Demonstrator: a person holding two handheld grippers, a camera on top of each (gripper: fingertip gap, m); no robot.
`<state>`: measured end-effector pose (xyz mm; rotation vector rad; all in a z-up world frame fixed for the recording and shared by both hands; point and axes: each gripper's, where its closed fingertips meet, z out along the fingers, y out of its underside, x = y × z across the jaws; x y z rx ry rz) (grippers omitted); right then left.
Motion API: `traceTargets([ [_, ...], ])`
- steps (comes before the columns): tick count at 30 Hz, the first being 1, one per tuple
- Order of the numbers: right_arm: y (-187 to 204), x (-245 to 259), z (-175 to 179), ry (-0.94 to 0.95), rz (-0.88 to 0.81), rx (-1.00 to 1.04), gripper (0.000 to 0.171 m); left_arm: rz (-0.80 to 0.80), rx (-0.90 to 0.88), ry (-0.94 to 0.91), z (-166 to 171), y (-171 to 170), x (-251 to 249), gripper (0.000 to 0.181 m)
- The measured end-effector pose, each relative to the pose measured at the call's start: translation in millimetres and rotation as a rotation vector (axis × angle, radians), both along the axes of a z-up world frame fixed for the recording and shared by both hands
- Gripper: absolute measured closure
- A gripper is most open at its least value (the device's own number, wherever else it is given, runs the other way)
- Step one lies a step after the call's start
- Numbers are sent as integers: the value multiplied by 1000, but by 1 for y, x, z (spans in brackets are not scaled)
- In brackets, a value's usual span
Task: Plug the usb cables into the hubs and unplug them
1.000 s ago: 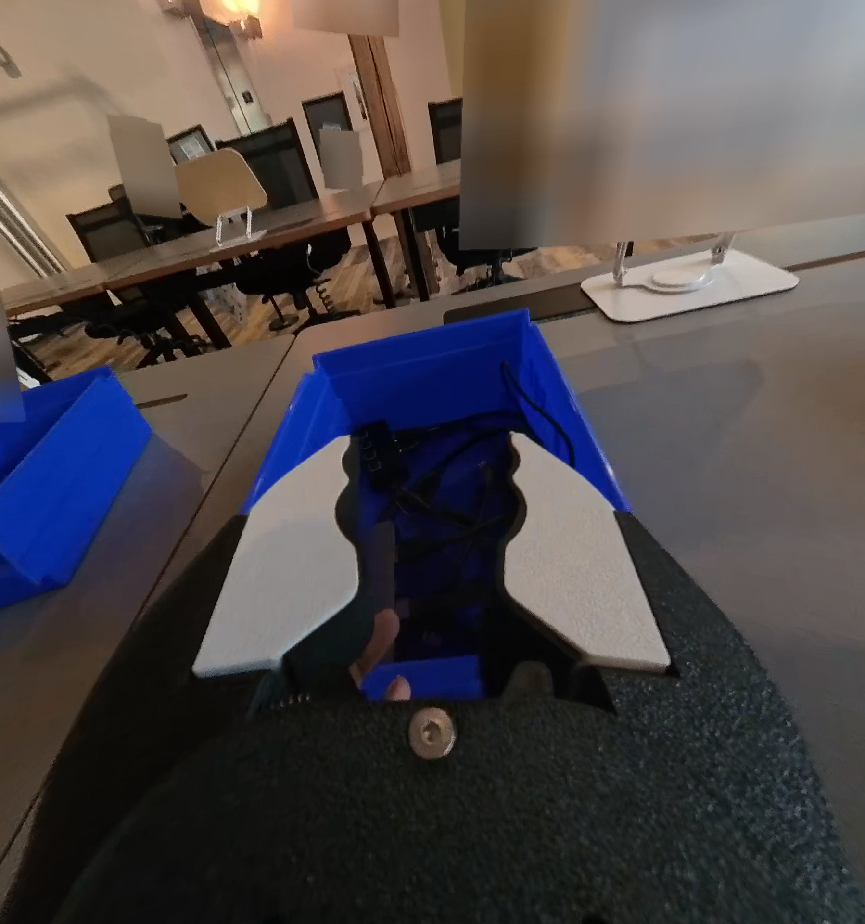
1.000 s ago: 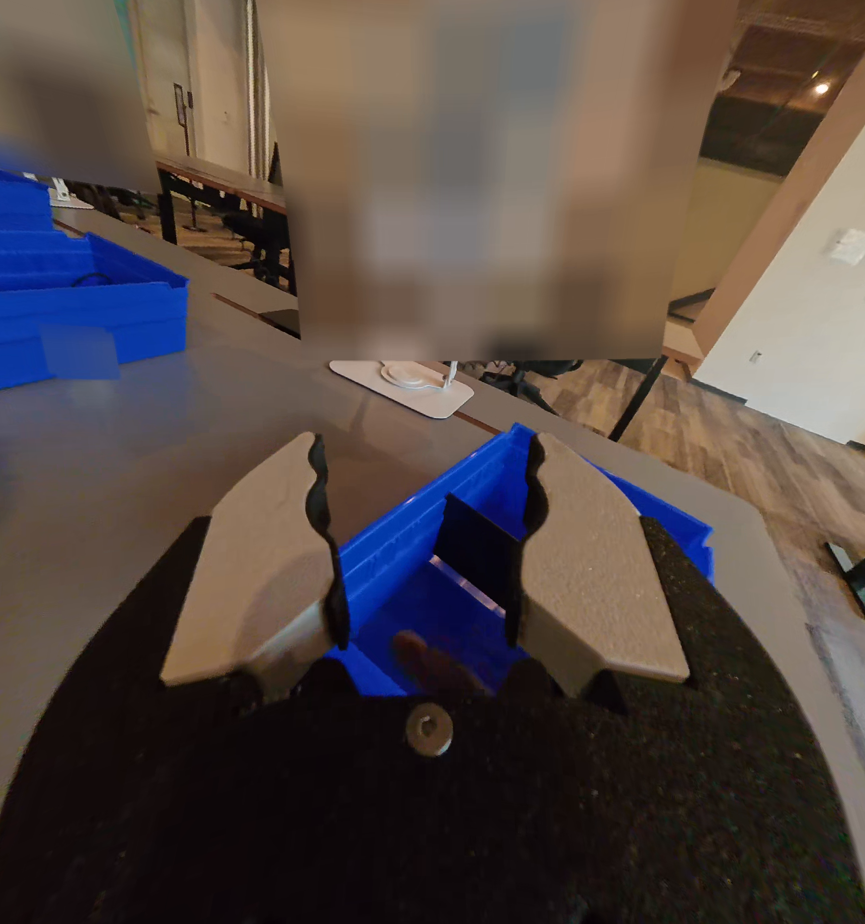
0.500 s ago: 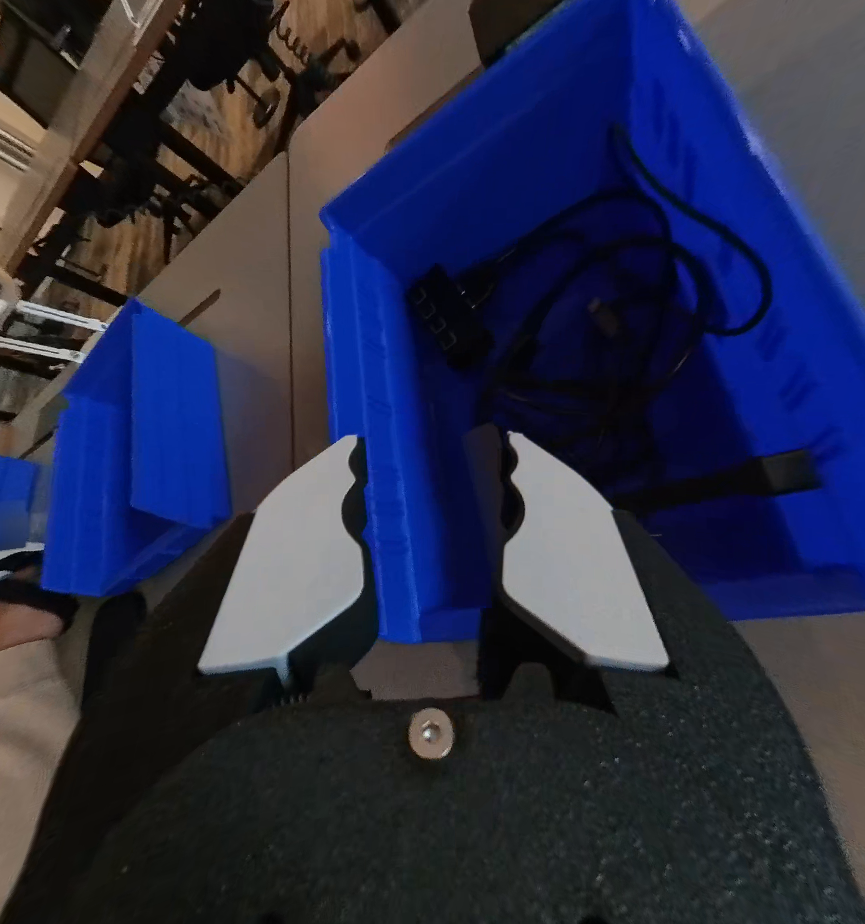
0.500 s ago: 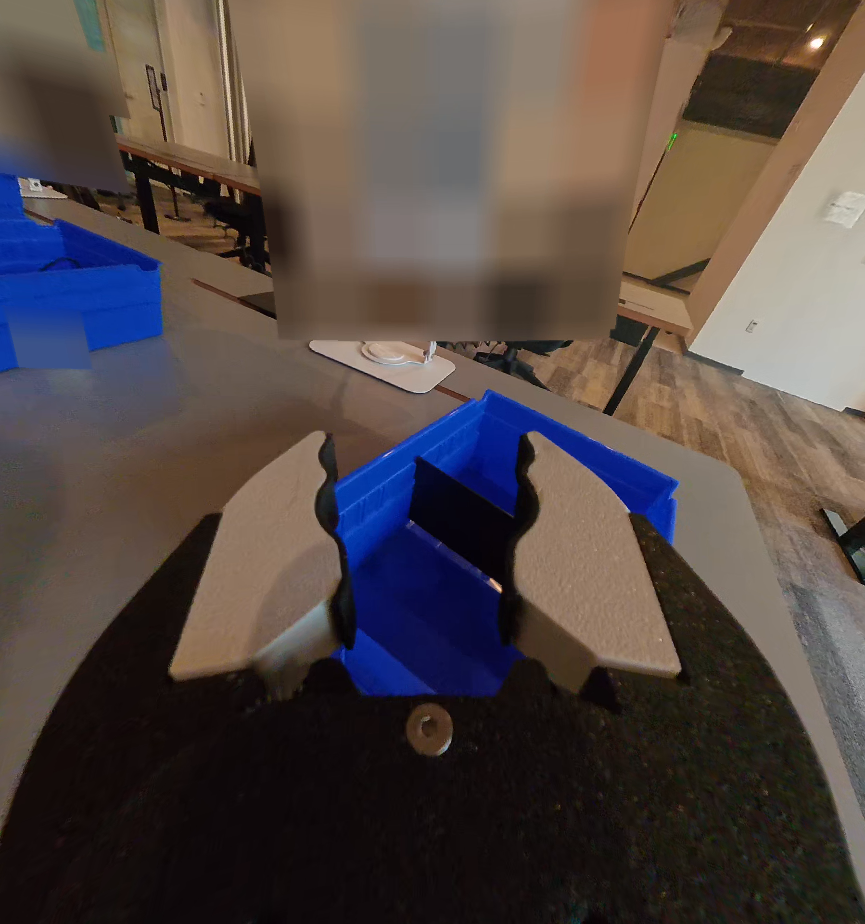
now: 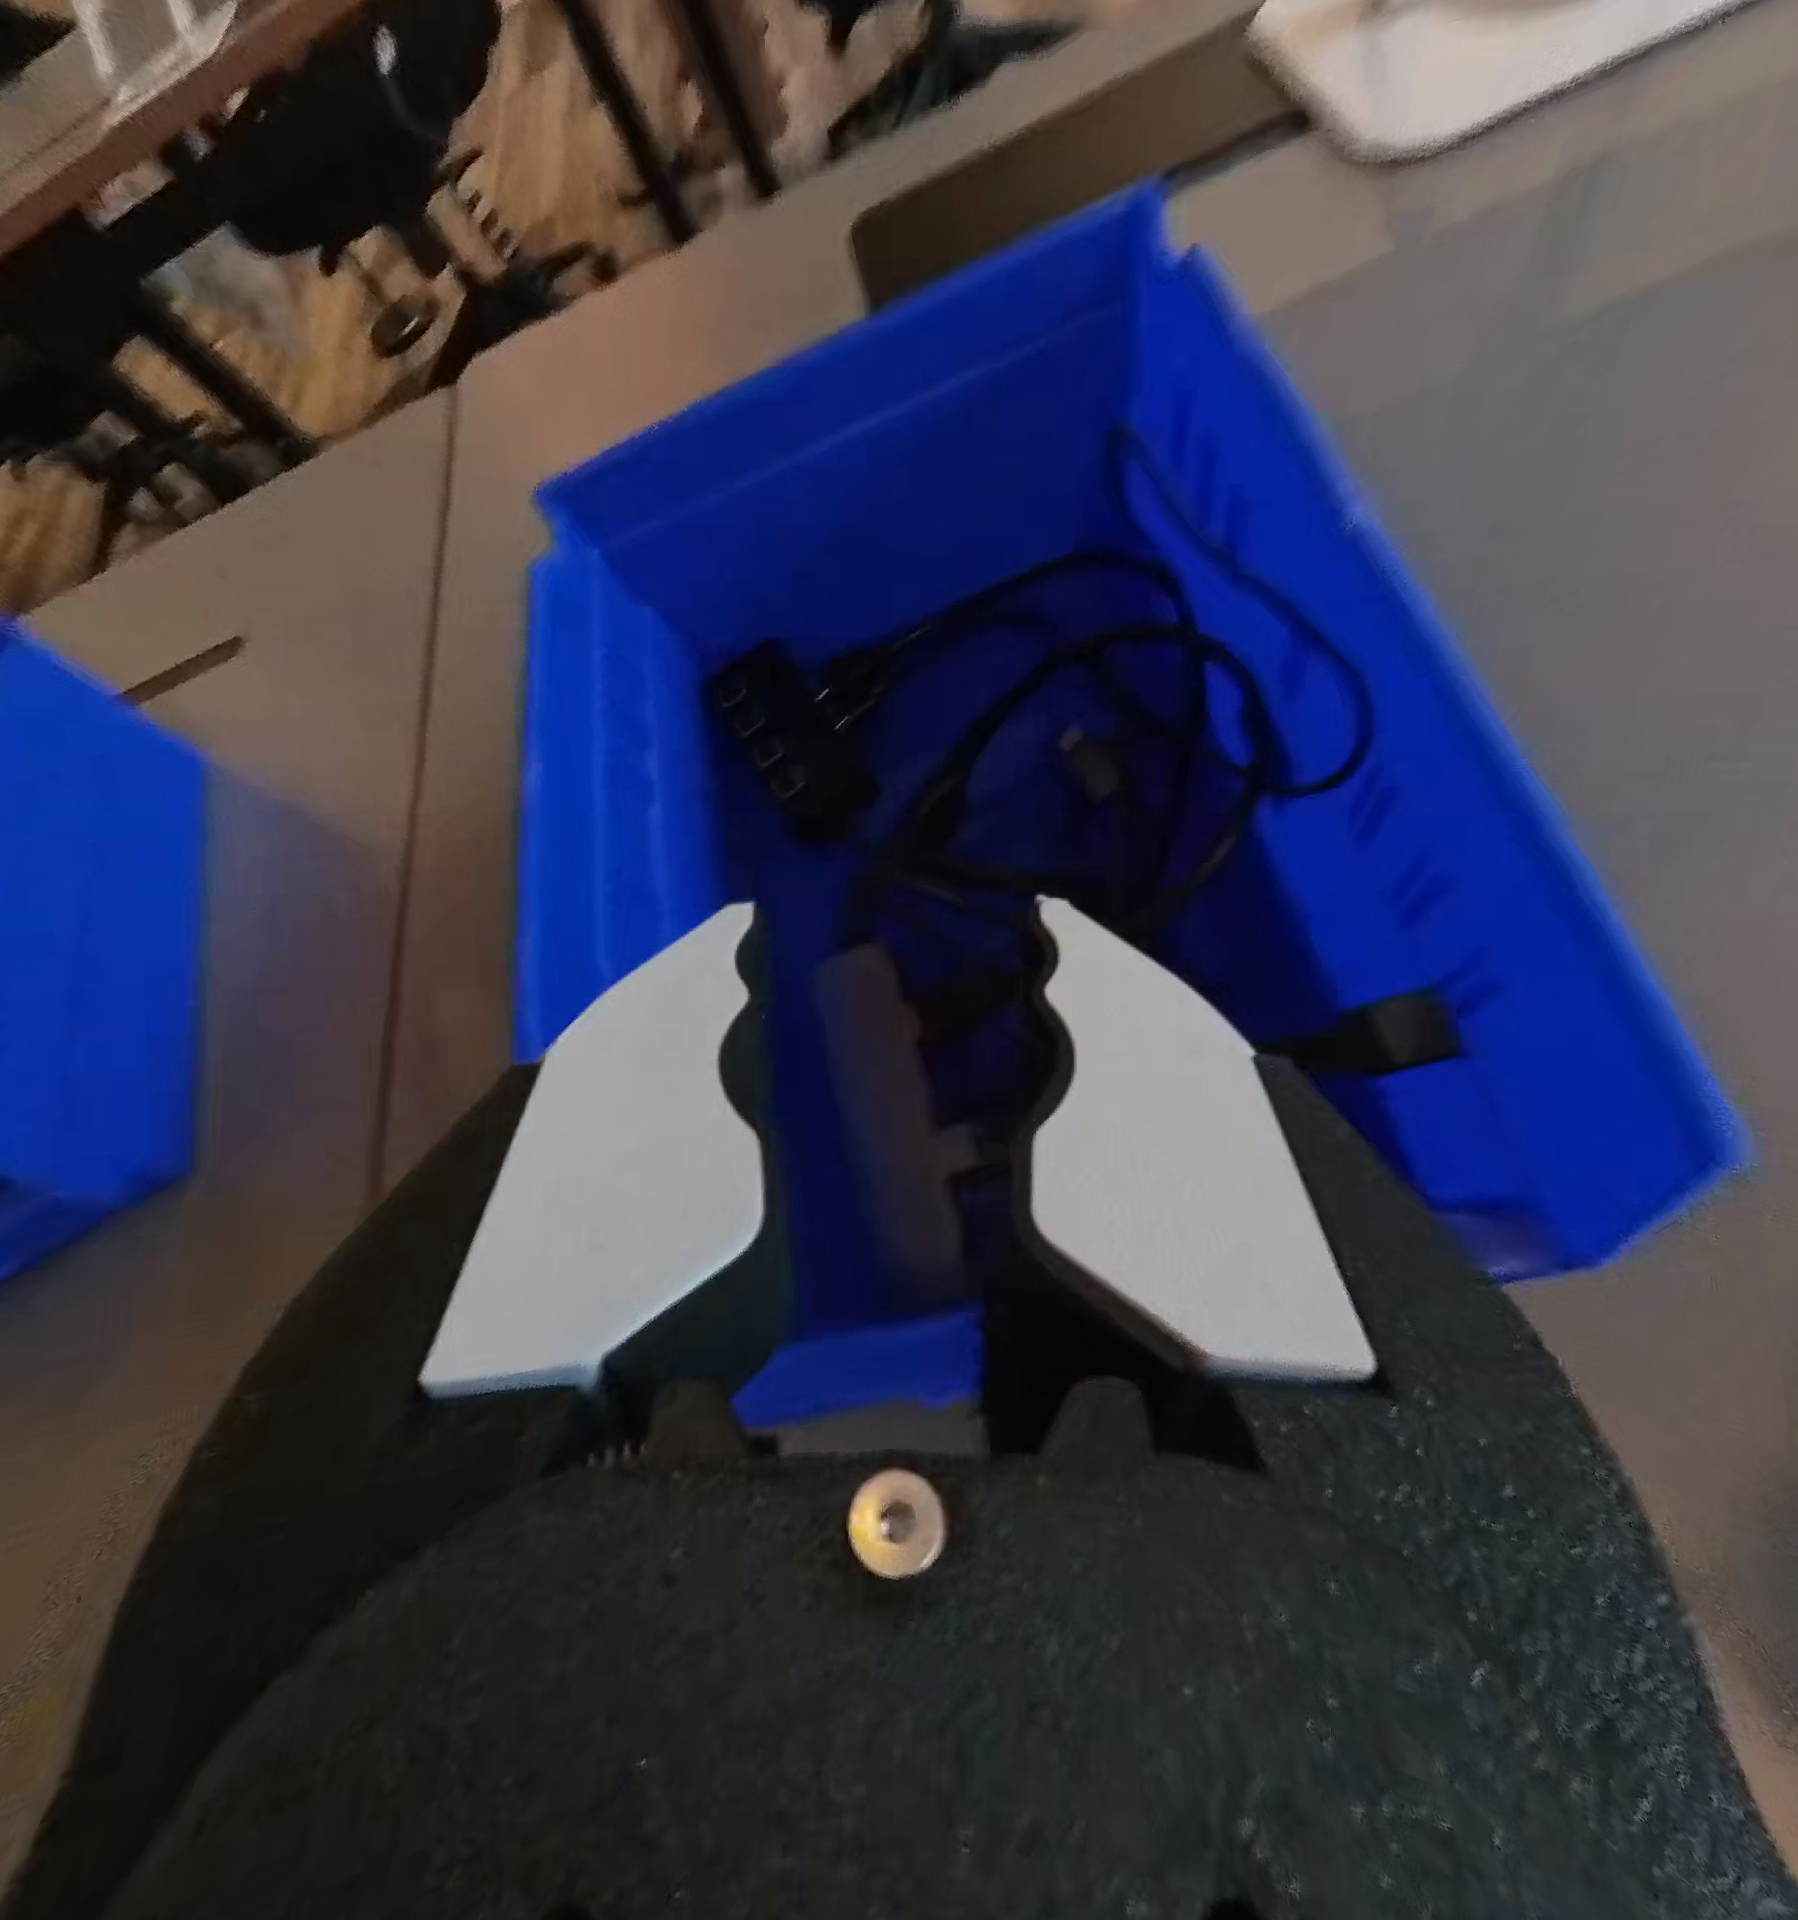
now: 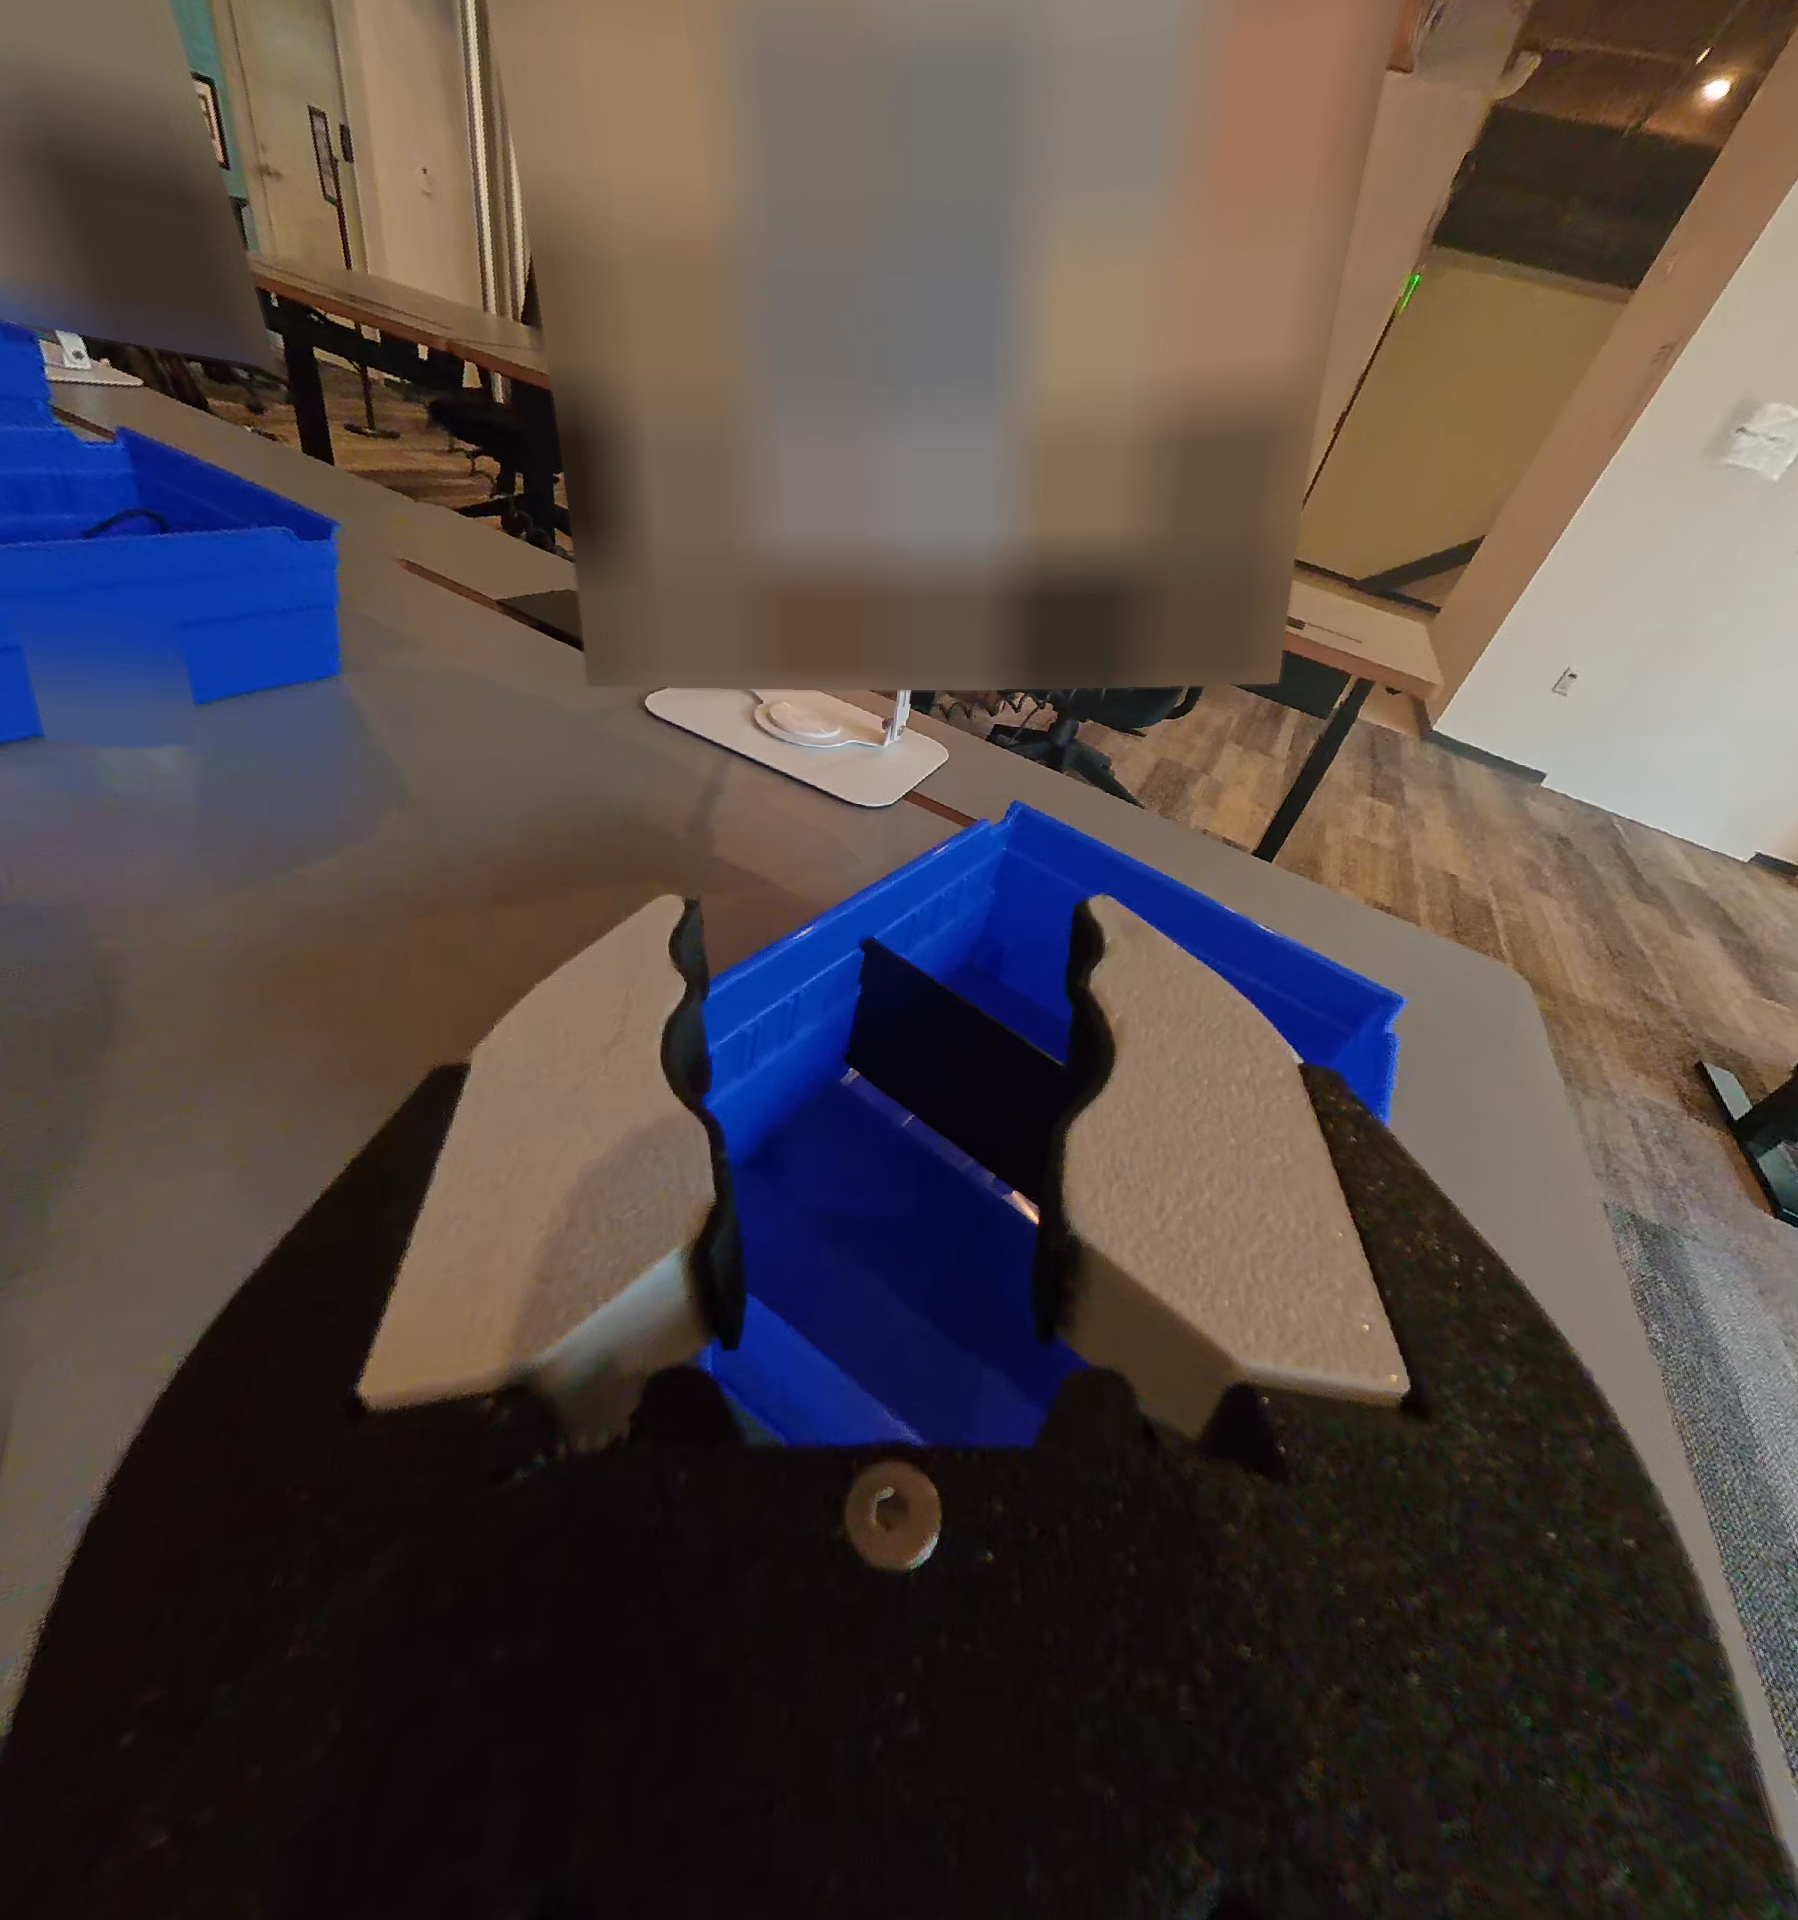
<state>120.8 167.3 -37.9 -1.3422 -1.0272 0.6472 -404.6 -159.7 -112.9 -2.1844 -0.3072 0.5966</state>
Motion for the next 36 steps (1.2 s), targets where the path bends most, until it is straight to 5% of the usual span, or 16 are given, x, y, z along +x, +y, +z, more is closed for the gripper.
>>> traceTargets([
  [11,-2,-3,-4,-23,11,8,106,-419,621,-77,79,28,72,128],
  [16,-3,-2,-4,-26,12,11,106,-662,840,-87,111,26,122,87],
  [29,-4,2,-2,-27,12,21,107,-858,963,-50,138,22,178,43],
  [36,-5,-1,-4,-38,21,25,107,-1005,1156,-50,172,2,218,44],
])
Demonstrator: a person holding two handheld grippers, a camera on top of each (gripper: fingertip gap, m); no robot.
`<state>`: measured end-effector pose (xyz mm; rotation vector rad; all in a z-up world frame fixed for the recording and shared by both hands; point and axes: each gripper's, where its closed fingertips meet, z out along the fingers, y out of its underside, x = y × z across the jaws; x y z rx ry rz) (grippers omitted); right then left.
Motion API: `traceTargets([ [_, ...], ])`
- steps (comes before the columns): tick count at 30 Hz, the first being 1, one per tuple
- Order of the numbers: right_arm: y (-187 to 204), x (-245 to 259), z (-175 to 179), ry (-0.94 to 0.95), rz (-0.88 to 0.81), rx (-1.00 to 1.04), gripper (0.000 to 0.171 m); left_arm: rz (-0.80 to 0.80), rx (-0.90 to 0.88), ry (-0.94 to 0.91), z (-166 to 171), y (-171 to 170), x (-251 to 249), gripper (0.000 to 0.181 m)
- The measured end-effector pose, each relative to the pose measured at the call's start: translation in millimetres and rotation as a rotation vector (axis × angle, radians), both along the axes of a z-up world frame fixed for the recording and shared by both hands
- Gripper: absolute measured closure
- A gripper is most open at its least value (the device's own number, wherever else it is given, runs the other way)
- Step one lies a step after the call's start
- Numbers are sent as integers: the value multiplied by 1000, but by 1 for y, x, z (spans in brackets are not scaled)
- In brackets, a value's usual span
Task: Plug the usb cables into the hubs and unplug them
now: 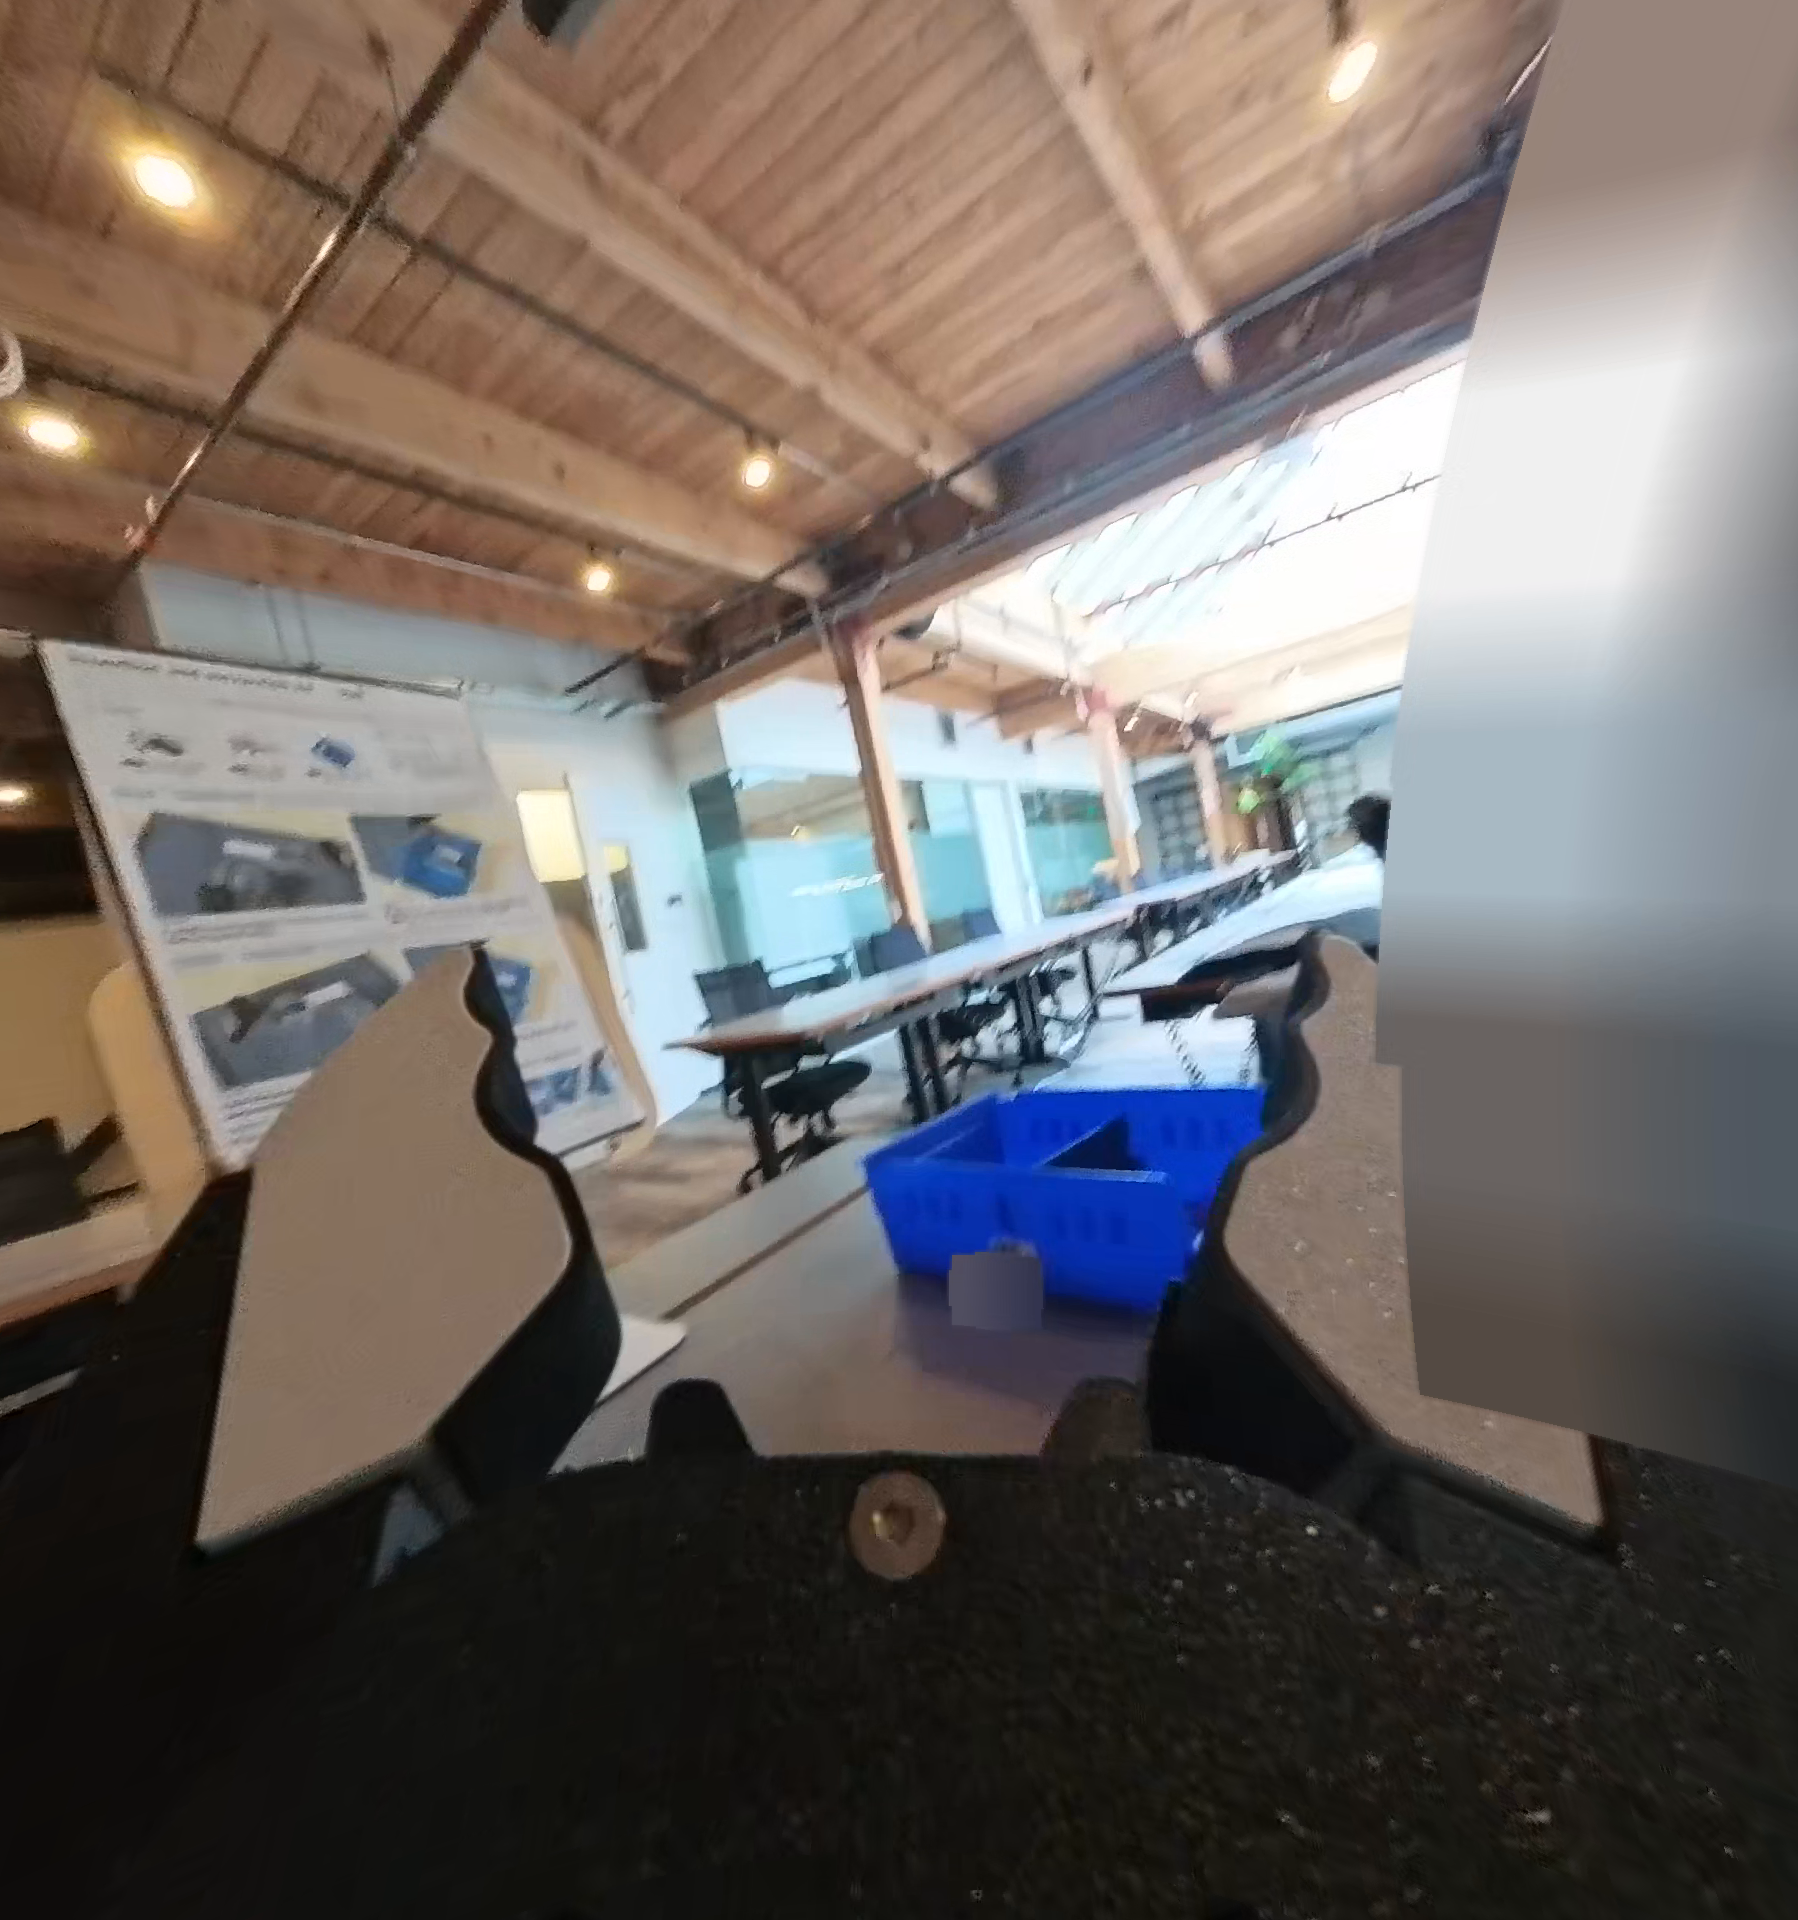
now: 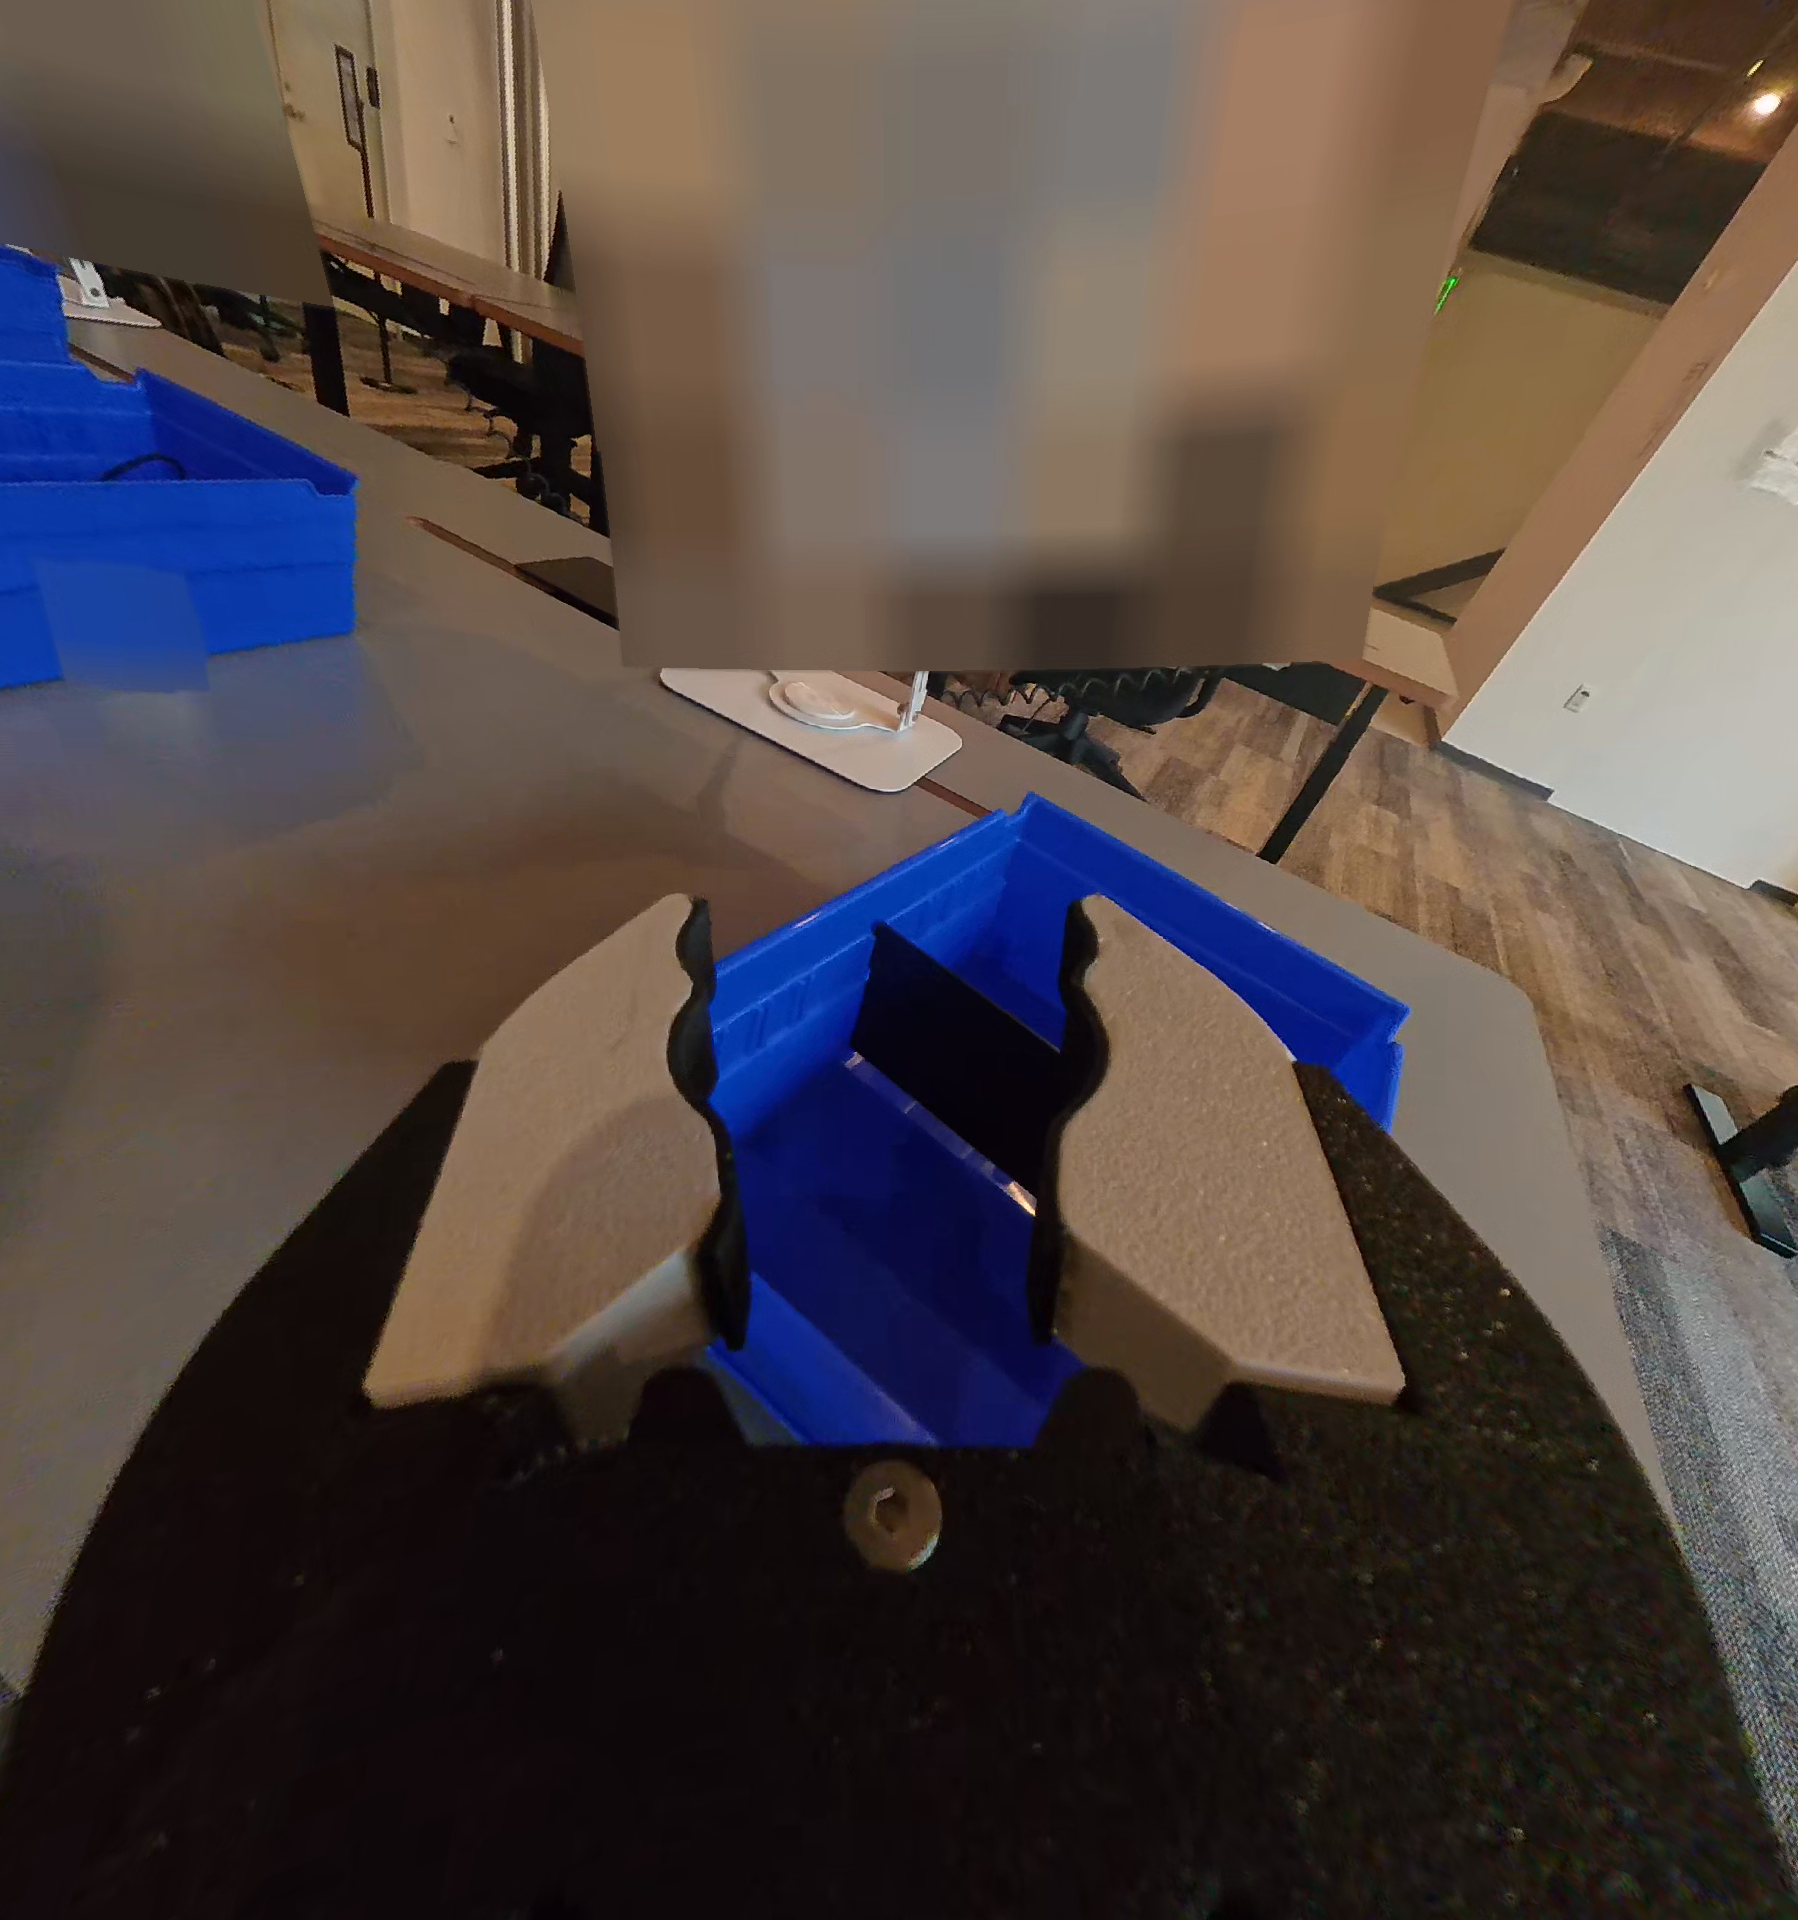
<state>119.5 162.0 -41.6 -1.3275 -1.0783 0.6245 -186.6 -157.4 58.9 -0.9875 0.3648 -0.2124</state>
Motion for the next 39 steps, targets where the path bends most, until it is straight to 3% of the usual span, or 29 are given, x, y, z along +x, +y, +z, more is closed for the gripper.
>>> traceTargets([
  [7,0,1,0,-1,2,2,108,-83,97,-40,17,-10,15,55],
  [11,0,1,0,1,2,2,108,35,70,49,15,-2,0,71],
  [18,0,1,0,-1,5,-1,108,449,-167,7,11,30,-116,71],
  [25,-2,-2,-3,-16,12,-1,108,514,-601,-51,-47,65,-176,58],
  [29,-1,-3,-6,-23,15,-8,108,684,-662,28,-65,76,-205,62],
  [32,0,-4,-8,-30,19,-12,108,695,-615,80,-63,80,-194,62],
  [35,0,-7,-11,-34,27,-22,108,634,-421,89,-38,85,-155,67],
  [39,-19,-21,-6,4,121,-46,107,643,-438,27,-45,96,-121,87],
])
